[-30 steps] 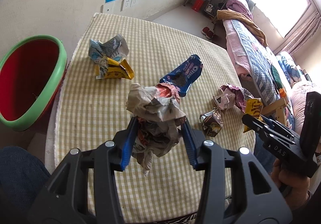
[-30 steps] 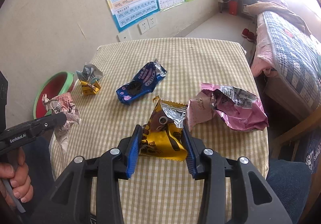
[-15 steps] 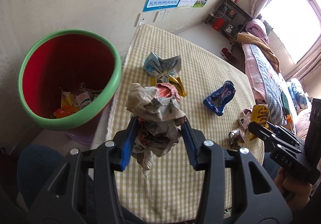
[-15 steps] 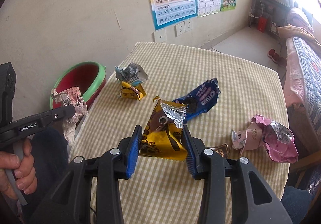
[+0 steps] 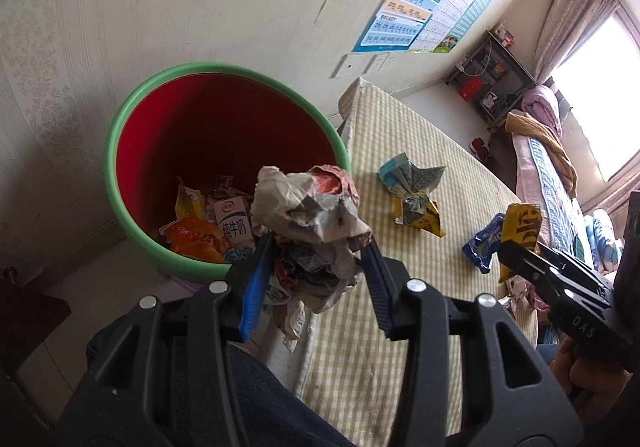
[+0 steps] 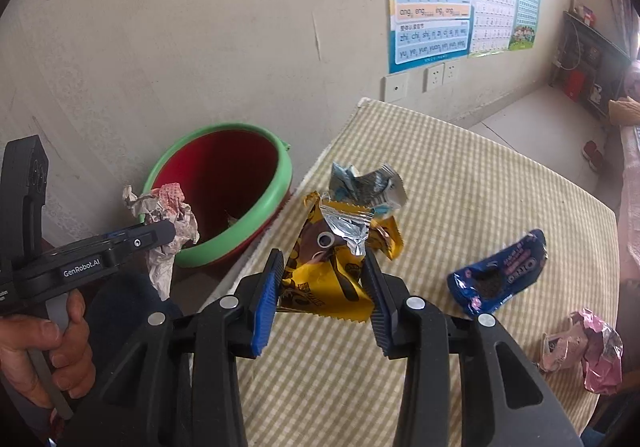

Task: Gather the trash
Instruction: 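Carry the yellow wrapper and crumpled paper over the red bin, then open both tools to drop the wrappers into the red bin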

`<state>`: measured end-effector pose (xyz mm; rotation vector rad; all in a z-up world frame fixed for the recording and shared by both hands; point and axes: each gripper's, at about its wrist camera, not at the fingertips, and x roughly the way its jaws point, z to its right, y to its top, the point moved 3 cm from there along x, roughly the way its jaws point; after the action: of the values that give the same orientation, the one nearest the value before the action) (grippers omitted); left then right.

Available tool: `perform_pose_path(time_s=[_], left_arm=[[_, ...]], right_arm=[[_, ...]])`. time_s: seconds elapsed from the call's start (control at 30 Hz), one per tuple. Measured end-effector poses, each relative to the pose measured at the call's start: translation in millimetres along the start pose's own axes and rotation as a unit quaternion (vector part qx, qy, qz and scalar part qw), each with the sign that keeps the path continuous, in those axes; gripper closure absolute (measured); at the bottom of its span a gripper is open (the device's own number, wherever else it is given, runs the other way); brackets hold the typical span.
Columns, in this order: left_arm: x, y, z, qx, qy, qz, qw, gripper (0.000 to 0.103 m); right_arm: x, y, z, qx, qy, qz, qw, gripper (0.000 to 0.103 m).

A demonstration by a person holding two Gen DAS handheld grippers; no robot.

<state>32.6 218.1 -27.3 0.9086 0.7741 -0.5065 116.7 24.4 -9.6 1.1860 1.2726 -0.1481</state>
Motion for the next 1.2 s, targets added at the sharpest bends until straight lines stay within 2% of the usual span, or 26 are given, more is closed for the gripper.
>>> perform_pose_path(time_s=[0.23, 0.5, 0.83, 1.0, 1.07, 1.1, 1.17, 1.2], left_arm=[[-1.7, 20.3, -37.9, -0.035, 0.012, 0.023, 0.9991, 0.06], [7.1, 39.2, -67.1, -0.057, 0.019, 0.026, 0.9979, 0.06], [23.1, 48.4, -90.0, -0.083, 0.018, 0.019, 0.9962, 0.059], [25.0, 47.3, -97.8, -0.096, 0.014, 0.019, 0.9951, 0.054], [24.1, 46.4, -100.2, -0.102, 0.013, 0.02, 0.9945, 0.047], [23.5, 46.0, -101.1, -0.104, 0.014, 0.021, 0.9942, 0.043], [21.4, 44.7, -101.6, -0.107, 0.015, 0.024, 0.9938, 0.029], [20.3, 44.3, -101.7, -0.108, 0.017, 0.026, 0.9937, 0.027]], right_arm=[[24.5, 32.8, -35.4, -0.03, 0.024, 0.0, 0.999, 0.064], [51.1, 66.3, -66.6, -0.048, 0.045, -0.001, 0.998, 0.064], [89.5, 88.1, -94.1, -0.057, 0.069, -0.016, 0.996, 0.063], [100.7, 93.8, -99.7, -0.06, 0.076, -0.018, 0.995, 0.062], [102.4, 94.6, -99.4, -0.058, 0.079, -0.017, 0.995, 0.045], [102.2, 95.6, -98.4, -0.054, 0.08, -0.014, 0.995, 0.042], [100.9, 95.3, -95.8, -0.046, 0.082, -0.011, 0.996, 0.033], [100.5, 95.5, -94.6, -0.042, 0.083, -0.011, 0.996, 0.032]])
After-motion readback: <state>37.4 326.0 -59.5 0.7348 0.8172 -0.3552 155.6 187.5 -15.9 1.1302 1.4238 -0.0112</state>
